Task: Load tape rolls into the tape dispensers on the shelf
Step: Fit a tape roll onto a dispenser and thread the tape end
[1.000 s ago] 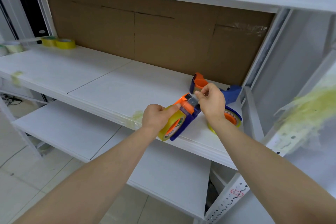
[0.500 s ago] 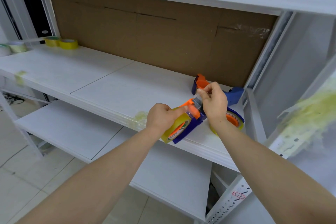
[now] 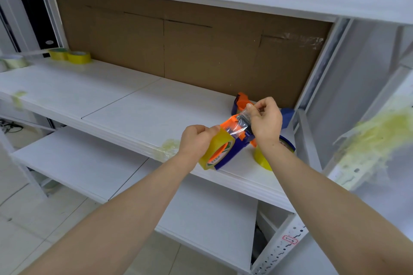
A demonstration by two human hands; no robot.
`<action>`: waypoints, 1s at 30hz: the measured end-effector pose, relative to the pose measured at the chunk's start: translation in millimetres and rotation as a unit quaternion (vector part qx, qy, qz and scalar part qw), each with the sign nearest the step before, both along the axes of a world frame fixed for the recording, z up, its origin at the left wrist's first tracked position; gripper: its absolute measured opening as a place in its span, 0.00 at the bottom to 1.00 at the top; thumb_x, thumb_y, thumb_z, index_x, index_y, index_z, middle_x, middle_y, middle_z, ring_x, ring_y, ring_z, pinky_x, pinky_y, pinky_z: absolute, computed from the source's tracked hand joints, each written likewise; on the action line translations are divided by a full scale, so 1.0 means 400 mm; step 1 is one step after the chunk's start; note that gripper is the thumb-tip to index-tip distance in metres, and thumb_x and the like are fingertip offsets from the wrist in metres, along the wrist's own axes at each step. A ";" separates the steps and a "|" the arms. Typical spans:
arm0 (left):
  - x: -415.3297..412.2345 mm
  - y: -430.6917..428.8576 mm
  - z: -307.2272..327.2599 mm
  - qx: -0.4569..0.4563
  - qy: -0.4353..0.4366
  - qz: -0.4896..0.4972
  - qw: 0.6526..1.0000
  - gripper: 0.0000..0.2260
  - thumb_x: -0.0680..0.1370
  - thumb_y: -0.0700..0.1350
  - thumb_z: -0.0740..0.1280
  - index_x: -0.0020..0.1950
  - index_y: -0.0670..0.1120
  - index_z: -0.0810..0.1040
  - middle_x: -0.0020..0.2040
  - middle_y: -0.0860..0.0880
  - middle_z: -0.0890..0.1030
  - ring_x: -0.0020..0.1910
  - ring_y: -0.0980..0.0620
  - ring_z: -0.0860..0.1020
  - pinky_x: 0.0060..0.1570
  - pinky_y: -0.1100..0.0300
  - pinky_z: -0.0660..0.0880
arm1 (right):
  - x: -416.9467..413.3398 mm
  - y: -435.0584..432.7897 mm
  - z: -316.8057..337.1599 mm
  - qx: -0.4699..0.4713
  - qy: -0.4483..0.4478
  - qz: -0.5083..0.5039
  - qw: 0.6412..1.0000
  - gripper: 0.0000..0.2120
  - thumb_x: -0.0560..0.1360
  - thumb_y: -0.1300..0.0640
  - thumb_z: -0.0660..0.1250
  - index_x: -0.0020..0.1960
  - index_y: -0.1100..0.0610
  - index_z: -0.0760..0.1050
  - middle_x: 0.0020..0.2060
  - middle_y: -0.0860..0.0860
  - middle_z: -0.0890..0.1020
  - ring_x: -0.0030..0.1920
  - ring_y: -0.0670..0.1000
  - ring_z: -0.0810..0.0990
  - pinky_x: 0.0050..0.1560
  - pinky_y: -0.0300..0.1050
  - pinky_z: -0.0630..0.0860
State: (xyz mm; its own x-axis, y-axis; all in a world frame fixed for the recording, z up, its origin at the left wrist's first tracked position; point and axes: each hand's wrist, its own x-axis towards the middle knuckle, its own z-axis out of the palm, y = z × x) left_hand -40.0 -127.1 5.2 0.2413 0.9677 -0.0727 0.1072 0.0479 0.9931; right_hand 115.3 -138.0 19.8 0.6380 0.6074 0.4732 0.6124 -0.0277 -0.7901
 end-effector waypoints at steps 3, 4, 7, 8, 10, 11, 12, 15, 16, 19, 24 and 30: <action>-0.002 0.005 0.000 -0.018 -0.012 0.018 1.000 0.13 0.75 0.53 0.68 0.49 0.46 0.69 0.47 0.48 0.75 0.49 0.49 0.75 0.48 0.55 0.73 | -0.004 -0.008 -0.008 0.011 0.001 -0.006 1.000 0.06 0.77 0.56 0.65 0.45 0.56 0.68 0.33 0.43 0.71 0.34 0.41 0.71 0.34 0.32 0.68; -0.001 0.007 -0.001 -0.017 -0.009 0.019 1.000 0.14 0.75 0.53 0.69 0.48 0.46 0.69 0.47 0.48 0.75 0.48 0.49 0.75 0.48 0.55 0.74 | -0.005 -0.010 -0.010 0.014 0.003 -0.007 1.000 0.06 0.77 0.56 0.64 0.45 0.56 0.68 0.33 0.42 0.71 0.34 0.41 0.71 0.34 0.32 0.67; 0.002 0.008 0.001 0.001 0.025 0.014 1.000 0.15 0.73 0.55 0.70 0.38 0.47 0.69 0.39 0.51 0.75 0.42 0.51 0.75 0.51 0.53 0.75 | -0.004 -0.010 -0.009 0.021 0.018 -0.004 1.000 0.07 0.77 0.56 0.64 0.45 0.56 0.67 0.35 0.45 0.73 0.37 0.44 0.73 0.34 0.34 0.70; 0.002 0.008 0.002 0.011 0.037 0.013 0.999 0.16 0.73 0.56 0.70 0.35 0.49 0.68 0.37 0.53 0.74 0.39 0.53 0.74 0.50 0.54 0.75 | -0.003 -0.007 -0.006 0.015 0.016 -0.002 1.000 0.07 0.77 0.55 0.64 0.45 0.55 0.67 0.37 0.47 0.75 0.38 0.45 0.74 0.34 0.35 0.70; 0.004 0.012 0.005 0.032 0.058 0.014 0.998 0.16 0.72 0.57 0.70 0.34 0.50 0.68 0.35 0.53 0.75 0.37 0.55 0.75 0.48 0.54 0.75 | -0.002 -0.004 0.002 0.003 0.002 0.003 1.000 0.07 0.77 0.55 0.64 0.45 0.55 0.67 0.40 0.48 0.76 0.40 0.45 0.74 0.33 0.35 0.70; 0.006 0.015 0.006 0.044 0.070 0.014 0.997 0.16 0.72 0.59 0.69 0.35 0.49 0.71 0.36 0.52 0.77 0.37 0.55 0.76 0.48 0.54 0.76 | -0.001 -0.003 0.006 0.000 -0.006 0.004 1.000 0.06 0.77 0.55 0.64 0.45 0.55 0.67 0.40 0.48 0.75 0.40 0.45 0.74 0.33 0.34 0.69; 0.007 0.019 0.005 0.055 0.080 0.014 0.995 0.17 0.72 0.60 0.69 0.36 0.47 0.73 0.37 0.50 0.79 0.38 0.53 0.77 0.47 0.53 0.77 | 0.000 -0.002 0.010 -0.001 -0.014 0.005 1.000 0.06 0.77 0.56 0.64 0.45 0.55 0.67 0.39 0.48 0.75 0.40 0.45 0.73 0.33 0.33 0.69; 0.008 0.024 0.001 0.079 0.106 0.025 0.991 0.22 0.71 0.62 0.68 0.41 0.41 0.78 0.40 0.45 0.82 0.39 0.50 0.80 0.46 0.53 0.78 | -0.003 0.002 0.016 -0.006 -0.030 0.007 1.000 0.06 0.77 0.56 0.64 0.46 0.57 0.68 0.39 0.49 0.75 0.40 0.45 0.73 0.33 0.33 0.68; 0.008 0.025 -0.001 0.085 0.112 0.029 0.990 0.24 0.71 0.62 0.68 0.43 0.39 0.79 0.41 0.44 0.83 0.40 0.49 0.81 0.46 0.53 0.79 | -0.003 0.003 0.015 -0.008 -0.032 0.010 0.999 0.06 0.77 0.56 0.64 0.46 0.57 0.68 0.39 0.49 0.75 0.40 0.46 0.73 0.33 0.33 0.68; 0.006 0.026 -0.012 0.101 0.126 0.035 0.986 0.26 0.71 0.63 0.67 0.44 0.38 0.80 0.40 0.44 0.83 0.41 0.48 0.82 0.45 0.52 0.79 | -0.001 0.002 0.005 -0.010 -0.043 0.014 0.999 0.06 0.77 0.56 0.64 0.45 0.57 0.68 0.39 0.49 0.75 0.40 0.46 0.74 0.33 0.34 0.69; 0.004 0.028 -0.011 0.086 0.115 0.052 0.988 0.21 0.72 0.64 0.65 0.38 0.45 0.77 0.37 0.48 0.81 0.38 0.52 0.79 0.45 0.55 0.78 | 0.002 0.006 0.001 0.000 -0.037 0.004 0.999 0.07 0.77 0.54 0.64 0.45 0.55 0.68 0.36 0.44 0.74 0.39 0.44 0.74 0.36 0.37 0.73; -0.013 0.036 -0.014 0.062 0.094 0.091 0.989 0.18 0.72 0.64 0.65 0.35 0.50 0.74 0.36 0.51 0.80 0.40 0.51 0.80 0.48 0.55 0.78 | 0.021 0.015 0.012 -0.001 -0.017 -0.015 1.000 0.07 0.75 0.53 0.67 0.44 0.54 0.71 0.40 0.50 0.79 0.44 0.51 0.79 0.44 0.51 0.79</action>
